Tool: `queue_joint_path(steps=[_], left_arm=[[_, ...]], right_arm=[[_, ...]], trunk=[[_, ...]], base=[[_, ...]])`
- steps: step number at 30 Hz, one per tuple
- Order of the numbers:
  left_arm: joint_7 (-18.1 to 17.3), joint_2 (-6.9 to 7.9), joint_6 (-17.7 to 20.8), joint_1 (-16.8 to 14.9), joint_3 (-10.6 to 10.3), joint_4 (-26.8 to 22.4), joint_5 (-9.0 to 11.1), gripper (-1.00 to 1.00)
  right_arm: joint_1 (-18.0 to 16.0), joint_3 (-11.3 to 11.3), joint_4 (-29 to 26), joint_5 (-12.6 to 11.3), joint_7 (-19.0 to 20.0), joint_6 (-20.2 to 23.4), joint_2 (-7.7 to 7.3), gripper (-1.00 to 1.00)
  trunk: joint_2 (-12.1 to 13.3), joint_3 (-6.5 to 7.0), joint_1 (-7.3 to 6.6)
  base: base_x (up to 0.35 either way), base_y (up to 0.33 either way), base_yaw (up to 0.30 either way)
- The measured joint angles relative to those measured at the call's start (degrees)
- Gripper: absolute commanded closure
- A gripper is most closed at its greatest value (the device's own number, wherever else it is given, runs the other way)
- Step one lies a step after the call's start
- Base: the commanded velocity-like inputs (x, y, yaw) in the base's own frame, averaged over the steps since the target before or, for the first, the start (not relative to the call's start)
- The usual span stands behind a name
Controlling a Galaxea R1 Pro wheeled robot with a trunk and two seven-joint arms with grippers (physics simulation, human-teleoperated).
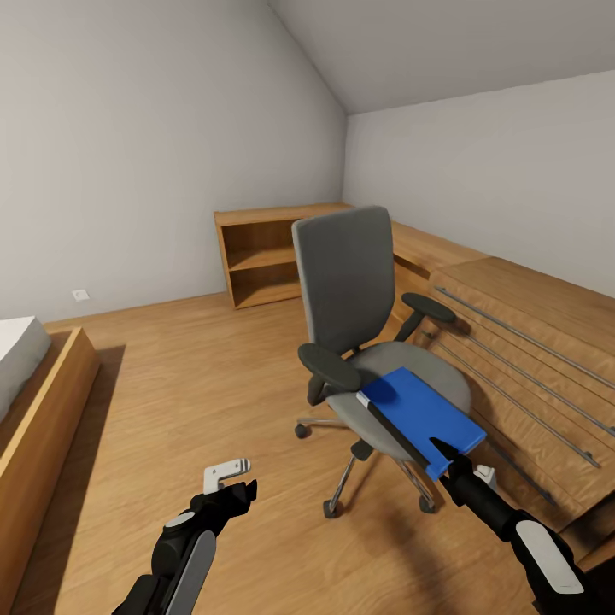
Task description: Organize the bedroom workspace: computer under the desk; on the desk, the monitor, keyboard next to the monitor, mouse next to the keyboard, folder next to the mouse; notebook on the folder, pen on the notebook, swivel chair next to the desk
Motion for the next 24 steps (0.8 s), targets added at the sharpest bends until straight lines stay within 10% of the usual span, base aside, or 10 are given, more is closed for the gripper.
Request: queue_joint_path(steps=[7,8,24], left_arm=[[0.0,0.0,0.0,0.0,0.0,0.0,0.0,-1.0],[0.0,0.0,0.0,0.0,0.0,0.0,0.0,-1.0],[0.0,0.0,0.1,0.0,0.0,0.0,0.0,-1.0]], right_arm=[[0.0,0.0,0.0,0.0,0.0,0.0,0.0,-1.0],[0.0,0.0,0.0,0.0,0.0,-0.1,0.0,1.0],[0.0,-0.1,-0.1,-0.1,-0.1,-0.1,0.0,1.0]], trunk=[[0.0,0.0,0.0],[0.0,0.0,0.0],[0.0,0.0,0.0]], base=[[0.001,0.001,0.0],[0.0,0.0,0.0],[0.0,0.0,0.0]])
